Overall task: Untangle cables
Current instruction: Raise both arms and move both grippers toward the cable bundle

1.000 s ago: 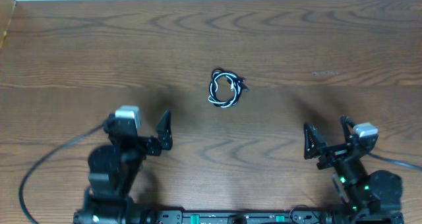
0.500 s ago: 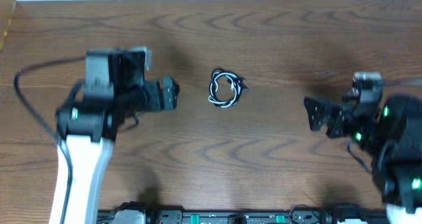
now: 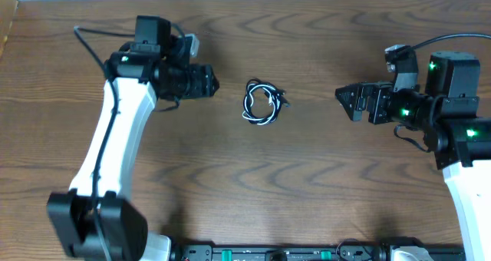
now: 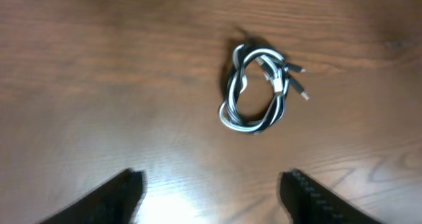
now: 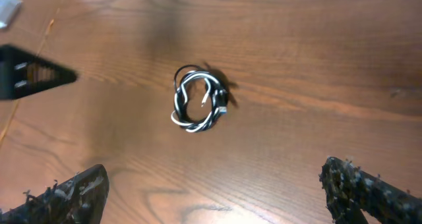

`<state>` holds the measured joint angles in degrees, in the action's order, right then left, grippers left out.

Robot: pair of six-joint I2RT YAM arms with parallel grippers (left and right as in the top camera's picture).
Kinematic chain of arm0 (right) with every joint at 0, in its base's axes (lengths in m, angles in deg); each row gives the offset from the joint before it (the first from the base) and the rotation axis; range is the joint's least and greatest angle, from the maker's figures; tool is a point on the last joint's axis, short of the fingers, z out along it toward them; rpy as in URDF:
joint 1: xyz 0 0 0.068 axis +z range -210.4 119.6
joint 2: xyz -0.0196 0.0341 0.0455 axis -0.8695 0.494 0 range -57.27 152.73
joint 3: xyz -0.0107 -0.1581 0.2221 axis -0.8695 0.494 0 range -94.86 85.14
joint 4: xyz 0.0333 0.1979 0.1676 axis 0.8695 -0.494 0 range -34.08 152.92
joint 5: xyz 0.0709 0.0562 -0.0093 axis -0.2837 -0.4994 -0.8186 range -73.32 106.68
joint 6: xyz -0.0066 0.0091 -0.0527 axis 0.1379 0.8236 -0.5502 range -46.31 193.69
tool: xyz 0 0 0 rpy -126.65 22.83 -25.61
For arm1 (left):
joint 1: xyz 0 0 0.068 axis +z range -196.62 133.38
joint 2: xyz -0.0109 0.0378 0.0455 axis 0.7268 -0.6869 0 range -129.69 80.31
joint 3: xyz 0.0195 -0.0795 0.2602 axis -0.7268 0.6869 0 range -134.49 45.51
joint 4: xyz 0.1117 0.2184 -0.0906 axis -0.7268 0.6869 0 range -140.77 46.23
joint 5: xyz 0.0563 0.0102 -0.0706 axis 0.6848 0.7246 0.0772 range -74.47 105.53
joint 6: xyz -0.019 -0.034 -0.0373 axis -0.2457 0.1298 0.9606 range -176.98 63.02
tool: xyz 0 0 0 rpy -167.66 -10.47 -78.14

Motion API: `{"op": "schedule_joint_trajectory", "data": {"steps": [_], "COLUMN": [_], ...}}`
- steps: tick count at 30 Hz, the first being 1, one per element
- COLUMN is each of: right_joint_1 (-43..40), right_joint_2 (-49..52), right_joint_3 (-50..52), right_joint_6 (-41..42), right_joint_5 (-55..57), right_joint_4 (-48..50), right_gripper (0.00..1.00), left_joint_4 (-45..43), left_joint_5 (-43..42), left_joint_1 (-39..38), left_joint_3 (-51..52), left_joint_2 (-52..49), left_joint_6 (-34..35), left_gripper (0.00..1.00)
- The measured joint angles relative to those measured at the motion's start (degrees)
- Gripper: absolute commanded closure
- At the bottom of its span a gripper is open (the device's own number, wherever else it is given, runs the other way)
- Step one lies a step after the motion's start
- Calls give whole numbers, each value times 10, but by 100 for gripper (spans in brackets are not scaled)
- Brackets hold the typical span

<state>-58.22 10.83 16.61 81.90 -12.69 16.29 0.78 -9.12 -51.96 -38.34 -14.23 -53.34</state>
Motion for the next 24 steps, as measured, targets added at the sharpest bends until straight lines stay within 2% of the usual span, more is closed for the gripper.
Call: {"op": "schedule_joint_trajectory", "data": {"steps": [1,2,6,12,19,24], "right_joint_1": [0,0,0,0,0,0], "right_joint_2": [1,2,2,2,2,2], "right_joint_3": [0,0,0,0,0,0], "right_joint_6": [0,-2,-3,-4,-5,-5], "right_joint_5": [-4,-9,-17,-19,-19,-19], "right_joint_4": [-2,-7,-21,-35,-50,-55], "right_gripper": [8,11,18,20,21,21], "left_joint_4": [-13,-30,-75,-118,-171,-217], "left_joint_5": [-11,-31,-79,-105,-113,-115], "left_joint_1": [0,0,-8,-37,-65,-80], "left_joint_3": [0,-1,-1,-1,-1,-1], "left_joint_2": [-13,-36,-107,-186,-231,-254], "left_joint_6": [1,2,5,9,19,40], "left_gripper": [41,42,47,47,47,53]}}
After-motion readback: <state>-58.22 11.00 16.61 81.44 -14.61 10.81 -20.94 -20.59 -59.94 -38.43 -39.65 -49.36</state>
